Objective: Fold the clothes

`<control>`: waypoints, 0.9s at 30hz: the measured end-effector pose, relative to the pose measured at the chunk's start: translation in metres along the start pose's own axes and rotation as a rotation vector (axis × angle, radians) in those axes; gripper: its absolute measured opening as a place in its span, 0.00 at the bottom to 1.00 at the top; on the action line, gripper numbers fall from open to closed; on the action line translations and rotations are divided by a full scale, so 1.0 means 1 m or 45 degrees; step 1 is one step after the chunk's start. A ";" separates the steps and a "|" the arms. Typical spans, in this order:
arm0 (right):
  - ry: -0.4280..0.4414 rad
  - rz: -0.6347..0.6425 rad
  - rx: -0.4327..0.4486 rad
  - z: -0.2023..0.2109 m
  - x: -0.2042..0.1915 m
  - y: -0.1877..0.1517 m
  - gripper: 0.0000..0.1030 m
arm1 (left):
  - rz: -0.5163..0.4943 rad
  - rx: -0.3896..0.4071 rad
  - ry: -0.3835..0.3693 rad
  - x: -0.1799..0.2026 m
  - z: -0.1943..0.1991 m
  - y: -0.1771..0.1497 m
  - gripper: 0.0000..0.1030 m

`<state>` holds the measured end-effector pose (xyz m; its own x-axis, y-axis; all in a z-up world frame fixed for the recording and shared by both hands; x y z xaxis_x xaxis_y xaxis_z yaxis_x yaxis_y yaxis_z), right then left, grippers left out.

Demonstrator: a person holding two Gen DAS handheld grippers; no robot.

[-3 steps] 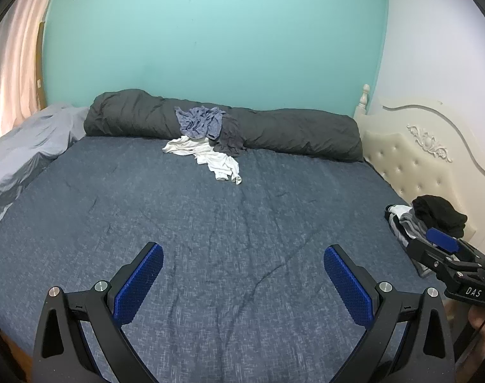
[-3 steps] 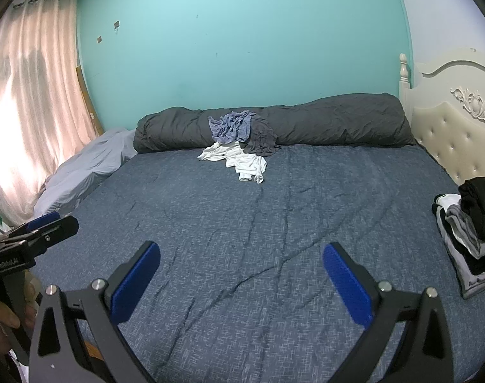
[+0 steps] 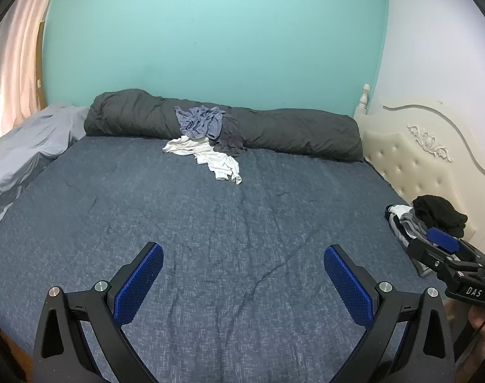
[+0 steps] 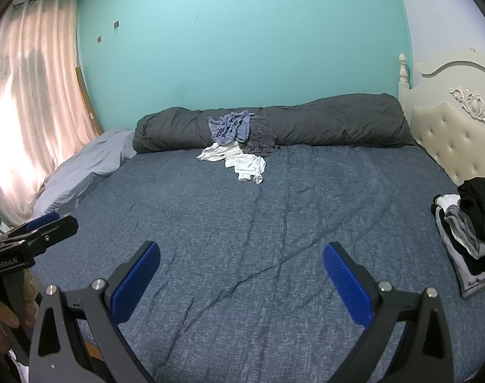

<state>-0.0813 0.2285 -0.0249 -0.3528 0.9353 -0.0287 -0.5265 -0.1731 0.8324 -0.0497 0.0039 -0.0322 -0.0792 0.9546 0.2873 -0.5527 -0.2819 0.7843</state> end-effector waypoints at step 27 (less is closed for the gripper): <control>-0.013 -0.011 0.003 0.000 0.011 0.002 1.00 | -0.012 -0.007 -0.015 0.010 -0.004 -0.010 1.00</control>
<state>-0.0862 0.2385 -0.0239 -0.3406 0.9397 -0.0301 -0.5277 -0.1646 0.8334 -0.0488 0.0168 -0.0393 -0.0643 0.9559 0.2865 -0.5581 -0.2725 0.7837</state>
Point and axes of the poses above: each gripper's, at about its wrist camera, not at the fingertips, and z roughly against the way its jaws point, x to its right, y to its top, the point moved 6 cm from there along -z, roughly the way its jaws point, and after that the axes turned 8 degrees about z, right-handed, at the moved point
